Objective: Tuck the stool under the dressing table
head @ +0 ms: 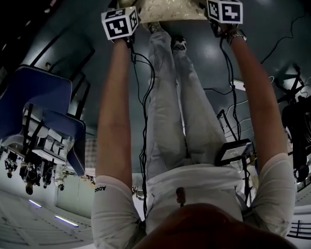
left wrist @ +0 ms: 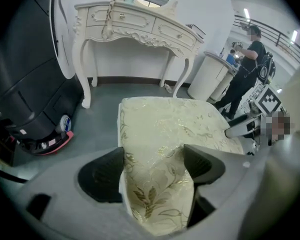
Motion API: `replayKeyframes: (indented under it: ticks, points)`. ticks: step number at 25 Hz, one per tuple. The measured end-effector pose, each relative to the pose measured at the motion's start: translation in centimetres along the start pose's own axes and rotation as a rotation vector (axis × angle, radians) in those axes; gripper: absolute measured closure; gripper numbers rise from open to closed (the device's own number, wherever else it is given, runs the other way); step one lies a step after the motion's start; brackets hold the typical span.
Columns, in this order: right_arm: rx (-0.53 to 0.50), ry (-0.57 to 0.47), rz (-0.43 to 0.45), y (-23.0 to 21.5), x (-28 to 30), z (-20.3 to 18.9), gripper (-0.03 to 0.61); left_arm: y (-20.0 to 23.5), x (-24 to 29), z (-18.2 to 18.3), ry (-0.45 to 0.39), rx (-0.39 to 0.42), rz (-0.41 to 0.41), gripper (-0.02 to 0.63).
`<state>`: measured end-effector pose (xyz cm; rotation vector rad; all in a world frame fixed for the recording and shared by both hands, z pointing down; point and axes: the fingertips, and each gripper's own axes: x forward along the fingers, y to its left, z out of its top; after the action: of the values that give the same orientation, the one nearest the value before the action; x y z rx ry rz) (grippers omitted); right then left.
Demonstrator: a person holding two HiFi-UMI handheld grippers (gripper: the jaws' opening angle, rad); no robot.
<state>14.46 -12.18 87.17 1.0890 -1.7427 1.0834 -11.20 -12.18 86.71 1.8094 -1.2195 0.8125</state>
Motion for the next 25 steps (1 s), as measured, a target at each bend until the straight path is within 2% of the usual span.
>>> replayKeyframes:
  ticks: [5, 9, 15, 19, 25]
  points:
    - [-0.001, 0.005, -0.123, -0.9, 0.1, 5.7, 0.150, 1.5, 1.5, 5.2, 0.008, 0.012, -0.004, 0.224]
    - [0.028, 0.043, -0.177, -2.0, 0.3, 9.0, 0.146, 2.0, 3.0, 9.3, 0.041, 0.085, 0.005, 0.219]
    - [0.047, 0.019, -0.178, -2.7, 1.2, 13.8, 0.207, 2.9, 5.3, 15.2, -0.007, 0.135, -0.006, 0.224]
    - [0.028, -0.005, -0.168, -2.4, 2.5, 16.8, 0.210, 4.6, 6.2, 17.0, -0.022, 0.121, -0.012, 0.222]
    - [0.014, -0.019, -0.138, -5.1, 4.1, 19.8, 0.210, 4.3, 9.2, 19.9, -0.019, 0.117, -0.008, 0.222]
